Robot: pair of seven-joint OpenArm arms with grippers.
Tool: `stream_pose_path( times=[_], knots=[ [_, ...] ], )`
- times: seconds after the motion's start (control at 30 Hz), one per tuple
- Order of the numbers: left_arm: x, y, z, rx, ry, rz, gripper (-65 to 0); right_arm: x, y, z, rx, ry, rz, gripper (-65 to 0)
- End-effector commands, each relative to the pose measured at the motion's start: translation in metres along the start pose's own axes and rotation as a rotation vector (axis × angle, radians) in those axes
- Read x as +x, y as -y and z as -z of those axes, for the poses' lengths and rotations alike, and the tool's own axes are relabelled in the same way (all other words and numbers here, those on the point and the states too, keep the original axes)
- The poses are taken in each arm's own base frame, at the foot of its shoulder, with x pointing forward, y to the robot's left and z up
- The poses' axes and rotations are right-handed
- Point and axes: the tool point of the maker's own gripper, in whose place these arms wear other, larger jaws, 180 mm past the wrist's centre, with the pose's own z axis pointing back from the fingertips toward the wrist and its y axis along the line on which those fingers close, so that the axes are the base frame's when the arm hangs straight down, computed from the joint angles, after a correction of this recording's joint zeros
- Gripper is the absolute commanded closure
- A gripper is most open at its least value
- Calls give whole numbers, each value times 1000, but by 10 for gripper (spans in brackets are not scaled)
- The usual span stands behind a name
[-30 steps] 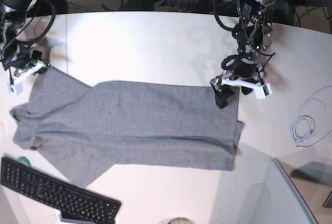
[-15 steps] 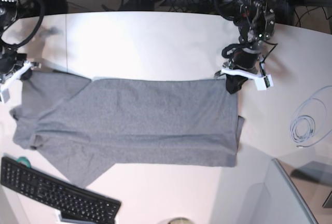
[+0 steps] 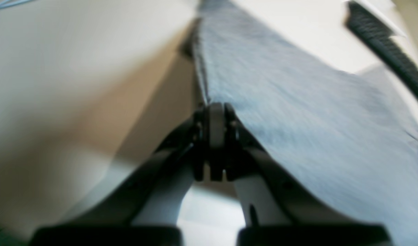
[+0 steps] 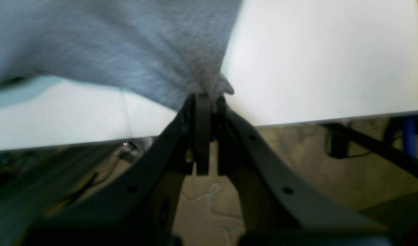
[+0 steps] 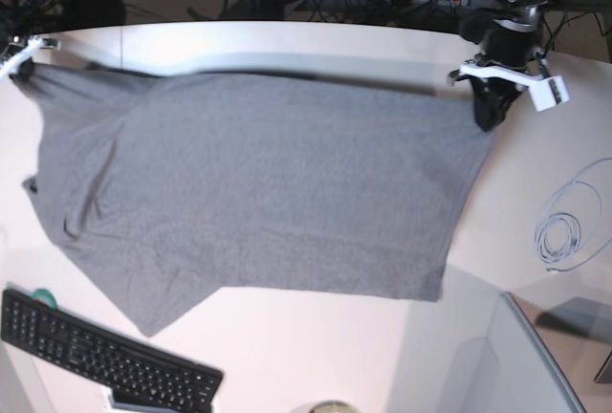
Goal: Layout the t-shirt on the table in an organized manner, then fold the t-shirt properly
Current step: 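Pull the shirt edge taut with both grippers, spreading it flat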
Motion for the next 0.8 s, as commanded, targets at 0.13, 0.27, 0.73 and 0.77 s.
stream_pose_path(
  times=[0.13, 0.27, 0.73, 0.77],
  knots=[
    [-16, -3, -5, -1, -70, 7, 0, -17, 10, -8, -21, -59, -31, -15],
    [-42, -11, -15, 34, -135, -25, 0, -42, 4, -8, -4, -132, -4, -15],
    [-75, -34, -16, 92, -216, -50, 0, -90, 8, 19, 57, -246, 106, -333],
    [-76, -34, -16, 92, -219, -50, 0, -85, 15, 16, 36, -206, 121, -339]
  ],
)
